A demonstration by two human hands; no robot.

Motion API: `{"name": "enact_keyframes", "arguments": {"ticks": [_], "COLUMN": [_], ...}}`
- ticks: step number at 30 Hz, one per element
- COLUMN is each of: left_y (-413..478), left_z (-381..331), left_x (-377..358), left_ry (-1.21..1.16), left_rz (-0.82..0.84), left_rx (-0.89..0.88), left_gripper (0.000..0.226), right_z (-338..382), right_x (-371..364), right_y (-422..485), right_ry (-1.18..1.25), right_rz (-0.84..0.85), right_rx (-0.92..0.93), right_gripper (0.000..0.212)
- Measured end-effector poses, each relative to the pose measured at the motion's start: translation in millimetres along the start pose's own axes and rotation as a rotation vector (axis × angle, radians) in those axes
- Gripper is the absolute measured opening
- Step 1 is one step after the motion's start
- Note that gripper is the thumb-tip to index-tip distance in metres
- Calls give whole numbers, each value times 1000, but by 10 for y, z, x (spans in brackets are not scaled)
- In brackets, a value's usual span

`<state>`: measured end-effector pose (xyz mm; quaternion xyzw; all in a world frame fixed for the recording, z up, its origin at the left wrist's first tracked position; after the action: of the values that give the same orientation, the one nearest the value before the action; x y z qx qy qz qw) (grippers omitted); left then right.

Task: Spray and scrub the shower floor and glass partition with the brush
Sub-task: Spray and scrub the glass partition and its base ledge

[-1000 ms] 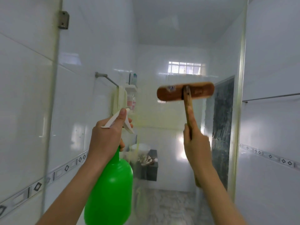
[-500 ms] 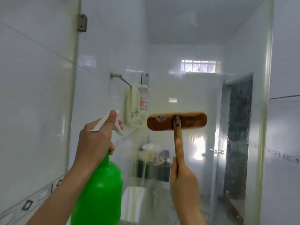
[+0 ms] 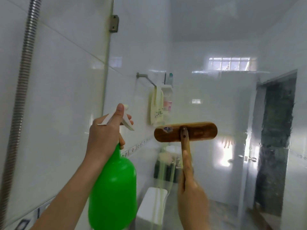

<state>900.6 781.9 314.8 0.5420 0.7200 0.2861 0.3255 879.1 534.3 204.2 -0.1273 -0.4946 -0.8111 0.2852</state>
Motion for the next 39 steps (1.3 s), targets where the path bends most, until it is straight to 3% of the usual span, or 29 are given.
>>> {"name": "enact_keyframes", "arguments": {"ticks": [2, 6, 12, 16, 19, 25, 28, 32, 37, 39], "left_y": [21, 5, 4, 15, 17, 43, 47, 17, -3, -8], "left_z": [-9, -7, -18, -11, 2, 31, 71, 116, 120, 116], "left_x": [62, 172, 352, 396, 379, 437, 457, 440, 509, 560], "left_ry": [6, 43, 46, 26, 38, 13, 17, 35, 27, -11], "left_rz": [2, -3, -9, -11, -14, -26, -20, -10, -7, -11], "left_rx": [4, 11, 10, 21, 23, 14, 23, 39, 40, 54], "left_gripper": [42, 48, 51, 48, 48, 50, 50, 51, 52, 53], "right_z": [364, 910, 221, 800, 1050, 377, 760, 1193, 580, 666], "right_x": [36, 163, -330, -107, 40, -405, -293, -61, -416, -449], "right_y": [346, 1007, 0, 685, 1090, 14, 503, 1100, 162, 294], "right_ry": [-13, -34, 2, -13, 0, -34, -35, 7, -52, -65], "right_rz": [-92, -141, 34, -124, -137, 15, -77, -166, -25, -21], "right_rx": [102, 179, 140, 216, 207, 159, 253, 239, 205, 232], "right_gripper": [80, 70, 95, 81, 70, 89, 86, 71, 88, 87]}}
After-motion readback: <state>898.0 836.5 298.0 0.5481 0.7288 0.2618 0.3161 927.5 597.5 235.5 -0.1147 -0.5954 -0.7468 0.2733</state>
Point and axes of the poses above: each hand's wrist, its own y-axis towards the middle knuckle, its own x-axis out of the back of the hand, z = x × y, the point moved 9 cm from there along y, towards the middle knuckle, and after that the axes turned 11 degrees about -x, right-handed, at the moved point
